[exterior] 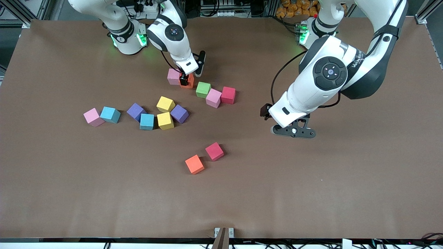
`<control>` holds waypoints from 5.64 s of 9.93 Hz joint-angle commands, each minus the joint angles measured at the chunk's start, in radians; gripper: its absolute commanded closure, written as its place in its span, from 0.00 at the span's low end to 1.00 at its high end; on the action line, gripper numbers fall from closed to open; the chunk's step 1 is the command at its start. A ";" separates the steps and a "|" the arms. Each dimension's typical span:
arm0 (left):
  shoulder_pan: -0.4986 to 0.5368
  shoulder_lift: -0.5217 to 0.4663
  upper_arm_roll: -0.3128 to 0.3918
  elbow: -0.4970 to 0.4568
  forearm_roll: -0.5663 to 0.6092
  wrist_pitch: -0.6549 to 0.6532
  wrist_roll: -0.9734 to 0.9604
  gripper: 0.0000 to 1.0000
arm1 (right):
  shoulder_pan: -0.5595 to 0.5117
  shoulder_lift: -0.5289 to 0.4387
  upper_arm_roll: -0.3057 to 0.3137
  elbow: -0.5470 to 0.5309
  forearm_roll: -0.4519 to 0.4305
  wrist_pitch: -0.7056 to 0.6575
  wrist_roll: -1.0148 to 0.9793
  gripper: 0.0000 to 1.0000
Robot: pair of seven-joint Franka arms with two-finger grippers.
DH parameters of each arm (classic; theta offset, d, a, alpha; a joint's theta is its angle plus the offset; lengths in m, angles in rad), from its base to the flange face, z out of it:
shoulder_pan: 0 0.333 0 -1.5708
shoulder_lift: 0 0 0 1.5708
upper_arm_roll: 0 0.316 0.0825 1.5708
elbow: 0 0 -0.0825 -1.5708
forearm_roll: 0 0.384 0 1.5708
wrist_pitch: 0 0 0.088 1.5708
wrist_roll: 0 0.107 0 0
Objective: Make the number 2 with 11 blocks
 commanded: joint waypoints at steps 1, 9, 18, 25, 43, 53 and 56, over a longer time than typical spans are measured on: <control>-0.002 -0.003 -0.003 -0.002 0.031 0.009 0.011 0.00 | 0.002 -0.052 0.006 -0.021 -0.016 -0.003 0.033 0.00; 0.013 -0.019 -0.003 0.008 0.033 0.007 -0.002 0.00 | -0.012 -0.129 0.008 0.045 -0.002 -0.153 0.071 0.00; -0.049 0.002 -0.003 0.011 0.027 0.055 -0.274 0.00 | -0.179 -0.074 -0.361 0.318 -0.005 -0.364 0.084 0.00; -0.233 0.086 -0.001 0.010 0.048 0.056 -1.188 0.00 | -0.216 0.133 -0.400 0.396 -0.020 -0.220 0.607 0.00; -0.384 0.371 -0.188 -0.088 0.251 0.405 -2.073 0.00 | -0.217 0.245 -0.414 0.460 -0.251 -0.224 1.095 0.00; -0.413 0.459 -0.221 -0.143 0.344 0.464 -2.262 0.00 | -0.288 0.218 -0.371 0.507 -0.157 -0.238 0.977 0.00; -0.413 0.461 -0.224 -0.164 0.346 0.466 -2.273 0.00 | -0.291 0.143 -0.371 0.441 -0.051 -0.249 0.726 0.00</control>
